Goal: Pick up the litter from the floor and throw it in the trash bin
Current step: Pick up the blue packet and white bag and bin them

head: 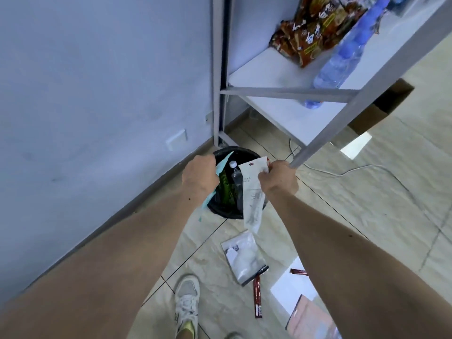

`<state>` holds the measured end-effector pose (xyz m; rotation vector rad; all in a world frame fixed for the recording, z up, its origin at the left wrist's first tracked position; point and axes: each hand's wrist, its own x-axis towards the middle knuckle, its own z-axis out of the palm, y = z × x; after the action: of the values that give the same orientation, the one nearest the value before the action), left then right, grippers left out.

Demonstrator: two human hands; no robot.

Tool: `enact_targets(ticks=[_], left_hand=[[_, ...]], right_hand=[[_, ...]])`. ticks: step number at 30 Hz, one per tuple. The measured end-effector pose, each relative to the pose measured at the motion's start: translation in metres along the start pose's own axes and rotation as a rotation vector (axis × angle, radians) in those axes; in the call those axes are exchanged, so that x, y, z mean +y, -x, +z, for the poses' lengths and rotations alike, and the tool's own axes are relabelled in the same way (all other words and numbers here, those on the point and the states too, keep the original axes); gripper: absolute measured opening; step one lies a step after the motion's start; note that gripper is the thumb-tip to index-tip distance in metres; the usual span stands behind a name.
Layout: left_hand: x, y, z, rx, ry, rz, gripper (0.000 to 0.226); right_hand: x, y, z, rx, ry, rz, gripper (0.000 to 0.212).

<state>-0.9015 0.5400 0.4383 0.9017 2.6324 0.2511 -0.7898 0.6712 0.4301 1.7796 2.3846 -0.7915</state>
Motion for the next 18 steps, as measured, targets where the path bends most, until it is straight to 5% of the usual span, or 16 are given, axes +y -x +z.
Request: enact_targets(ticks=[8, 18], left_hand=[[0.001, -0.061, 0.01, -0.194, -0.094, 0.111, 0.032], [-0.004, -0.067, -0.002, -0.319, -0.283, 0.161, 0.021]], right_hand=[[-0.023, -0.036, 0.027, -0.182, -0.002, 0.04, 0.031], [0.01, -0.033, 0.005, -0.386, 0.17, 0.113, 0.021]])
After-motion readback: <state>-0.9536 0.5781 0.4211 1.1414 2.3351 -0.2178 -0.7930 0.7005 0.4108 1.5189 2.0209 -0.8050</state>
